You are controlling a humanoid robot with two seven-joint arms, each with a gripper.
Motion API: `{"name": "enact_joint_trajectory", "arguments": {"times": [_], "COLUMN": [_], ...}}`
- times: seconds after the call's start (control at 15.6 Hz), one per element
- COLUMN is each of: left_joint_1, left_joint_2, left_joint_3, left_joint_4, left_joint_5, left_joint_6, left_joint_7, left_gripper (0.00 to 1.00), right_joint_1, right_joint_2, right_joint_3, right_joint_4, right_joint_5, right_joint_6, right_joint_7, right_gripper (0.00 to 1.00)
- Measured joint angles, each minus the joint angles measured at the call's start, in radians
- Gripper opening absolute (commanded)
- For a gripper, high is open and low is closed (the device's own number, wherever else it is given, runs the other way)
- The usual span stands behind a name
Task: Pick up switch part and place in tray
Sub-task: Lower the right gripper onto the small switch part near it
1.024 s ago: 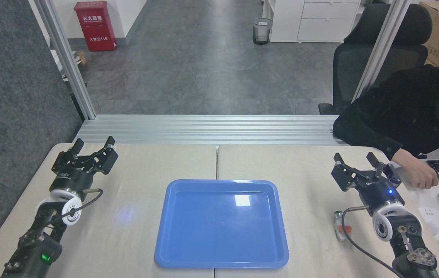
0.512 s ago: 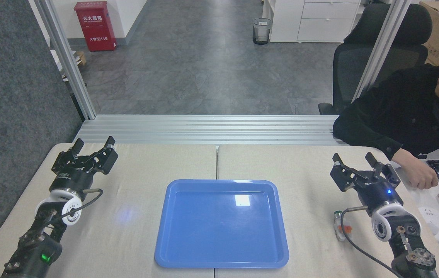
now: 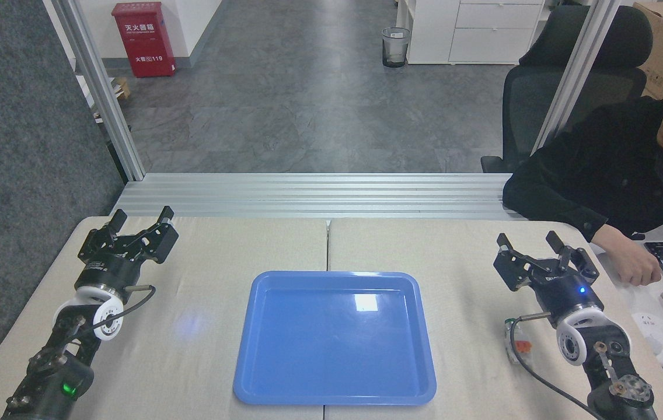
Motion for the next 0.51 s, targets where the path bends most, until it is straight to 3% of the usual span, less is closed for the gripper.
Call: {"name": "enact_joint_trajectory", "arguments": {"times": [0.51], "left_joint_1": [0.0], "left_joint_2": [0.0], "left_joint_3": [0.0], "left_joint_4": [0.0], "left_joint_5": [0.0], "left_joint_6": [0.0], "left_joint_7": [0.0], "left_gripper": [1.0], "right_joint_1": [0.021], "right_joint_2": [0.006], "right_joint_3": [0.006], "right_joint_4": [-0.013], "right_joint_5": [0.0], "right_joint_6": [-0.002], "right_joint_7": [0.007], "right_gripper": [0.95]}}
